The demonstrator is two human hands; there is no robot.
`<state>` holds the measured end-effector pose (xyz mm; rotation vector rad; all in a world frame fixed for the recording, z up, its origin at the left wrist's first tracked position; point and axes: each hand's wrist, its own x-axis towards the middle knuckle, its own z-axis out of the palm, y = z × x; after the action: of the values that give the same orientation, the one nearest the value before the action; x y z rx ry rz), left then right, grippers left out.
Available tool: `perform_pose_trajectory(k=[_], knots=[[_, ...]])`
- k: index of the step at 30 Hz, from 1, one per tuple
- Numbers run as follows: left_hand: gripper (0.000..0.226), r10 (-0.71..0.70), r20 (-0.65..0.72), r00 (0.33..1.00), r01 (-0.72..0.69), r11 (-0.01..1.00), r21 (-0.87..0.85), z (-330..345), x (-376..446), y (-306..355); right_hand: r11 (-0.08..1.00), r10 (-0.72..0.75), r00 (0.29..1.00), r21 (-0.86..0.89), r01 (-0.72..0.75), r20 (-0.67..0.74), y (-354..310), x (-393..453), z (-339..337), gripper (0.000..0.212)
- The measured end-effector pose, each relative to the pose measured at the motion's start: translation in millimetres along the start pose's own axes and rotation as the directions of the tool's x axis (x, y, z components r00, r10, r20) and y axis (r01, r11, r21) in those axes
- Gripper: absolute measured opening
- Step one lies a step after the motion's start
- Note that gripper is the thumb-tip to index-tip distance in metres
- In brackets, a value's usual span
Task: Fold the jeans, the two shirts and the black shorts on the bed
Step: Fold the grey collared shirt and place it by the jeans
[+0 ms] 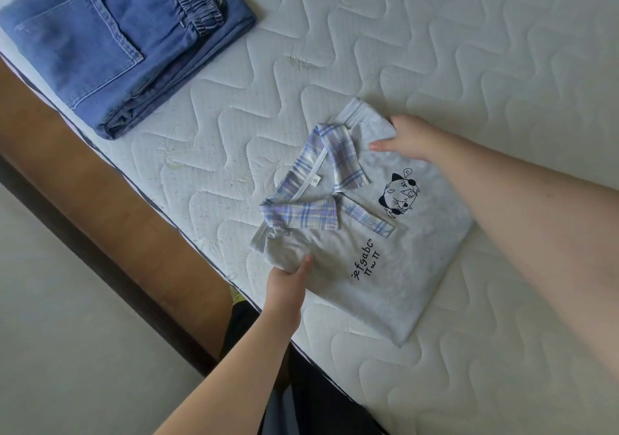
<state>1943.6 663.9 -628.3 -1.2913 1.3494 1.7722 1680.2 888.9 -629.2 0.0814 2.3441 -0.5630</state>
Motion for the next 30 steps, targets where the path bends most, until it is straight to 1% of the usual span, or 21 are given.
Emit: perform_pose_trajectory(k=[1,3,5,8,11,14,16,19,22,26,30], knots=[[0.018,0.025,-0.032,0.999,-0.025,1.0,0.004,3.7,-0.8,0.1,1.0,-0.024,1.0,0.008,0.024,-0.003,0.4,-5.2,0.3,0.053],[0.019,0.075,-0.057,0.996,-0.076,0.997,-0.001,10.3,-4.1,4.2,0.998,-0.066,0.997,0.006,0.066,-0.031,0.5,-18.9,0.4,0.049],[0.02,0.122,-0.039,0.992,-0.123,0.992,-0.007,15.4,-8.2,10.9,0.995,-0.097,0.992,0.008,0.098,-0.085,0.7,-38.4,-0.8,0.045],[0.02,0.213,0.022,0.977,-0.213,0.977,0.004,17.3,-24.6,27.5,0.991,-0.097,0.984,0.074,0.109,-0.151,4.8,-71.8,0.7,0.045],[0.021,0.294,0.071,0.953,-0.294,0.956,0.002,12.3,-45.9,44.3,0.969,-0.054,0.971,0.223,0.107,-0.235,10.3,-116.9,5.2,0.039],[0.026,0.363,0.14,0.921,-0.367,0.93,0.003,1.0,-79.8,65.0,0.915,0.044,0.911,0.383,0.129,-0.41,9.5,-174.4,13.3,0.032],[0.024,0.405,0.154,0.901,-0.413,0.911,0.019,-8.9,-104.9,75.1,0.855,0.133,0.871,0.499,0.14,-0.473,4.3,-213.9,18.7,0.024],[0.022,0.461,0.148,0.875,-0.474,0.878,0.069,-22.3,-146.2,88.0,0.767,0.205,0.843,0.617,0.177,-0.497,0.7,-266.2,27.6,0.017],[0.018,0.524,0.108,0.845,-0.535,0.833,0.142,-37.2,-193.0,104.7,0.692,0.226,0.849,0.693,0.205,-0.477,-20.1,-307.6,29.8,0.023],[0.019,0.58,0.063,0.812,-0.578,0.784,0.226,-57.6,-258.1,126.0,0.685,0.153,0.874,0.687,0.243,-0.462,-51.9,-356.6,14.6,0.022],[0.019,0.615,0.126,0.778,-0.613,0.702,0.362,-77.3,-316.9,156.8,0.667,0.123,0.876,0.692,0.275,-0.467,-77.0,-400.6,-11.9,0.017]])
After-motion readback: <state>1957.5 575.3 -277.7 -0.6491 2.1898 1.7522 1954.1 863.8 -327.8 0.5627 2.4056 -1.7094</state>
